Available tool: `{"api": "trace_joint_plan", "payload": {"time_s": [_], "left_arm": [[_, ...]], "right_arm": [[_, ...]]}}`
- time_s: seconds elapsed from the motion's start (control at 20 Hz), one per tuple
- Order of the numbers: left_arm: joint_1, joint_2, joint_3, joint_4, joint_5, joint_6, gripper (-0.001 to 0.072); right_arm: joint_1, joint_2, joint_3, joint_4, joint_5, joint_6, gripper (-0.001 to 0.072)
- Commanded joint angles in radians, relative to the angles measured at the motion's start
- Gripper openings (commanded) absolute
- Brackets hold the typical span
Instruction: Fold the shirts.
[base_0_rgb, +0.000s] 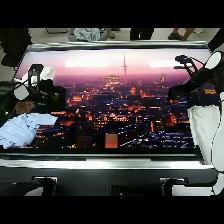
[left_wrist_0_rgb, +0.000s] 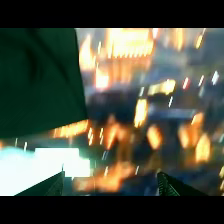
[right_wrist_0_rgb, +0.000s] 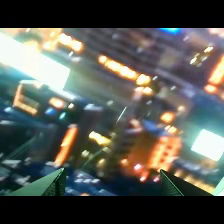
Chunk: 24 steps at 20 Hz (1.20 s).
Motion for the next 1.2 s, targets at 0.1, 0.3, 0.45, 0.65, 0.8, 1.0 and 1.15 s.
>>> {"api": "trace_joint_plan", "payload": {"time_s": [0.1, 0.3, 0.45, 0.65, 0.8, 1.0, 1.15], "left_arm": [[0.008, -0.036, 0.009, -0.003, 0.253, -0.017, 0.0720], [0.233, -0.317, 0.358, -0.034, 0.038, -0.022, 0.0720], [0.415, -0.581, 0.663, -0.092, -0.275, -0.155, 0.0720], [0.497, -0.698, 0.705, -0.256, -0.278, -0.132, 0.0720], [0.476, -0.726, 0.705, -0.257, -0.213, -0.110, 0.0720], [0.449, -0.762, 0.705, -0.262, -0.196, -0.081, 0.0720], [0.431, -0.785, 0.705, -0.266, -0.209, -0.064, 0.0576]], "right_arm": [[0.001, 0.000, 0.000, -0.002, -0.185, 0.000, 0.0676], [0.001, -0.003, 0.000, 0.006, -0.206, 0.001, 0.0677], [0.001, -0.008, -0.001, 0.026, -0.156, 0.000, 0.0677], [0.001, -0.014, -0.001, 0.028, -0.140, 0.000, 0.0697], [0.001, -0.015, -0.001, 0.028, -0.154, 0.000, 0.0697], [0.001, -0.015, -0.001, 0.029, -0.155, 0.002, 0.0696], [0.001, -0.015, -0.001, 0.031, -0.154, 0.013, 0.0696]]}}
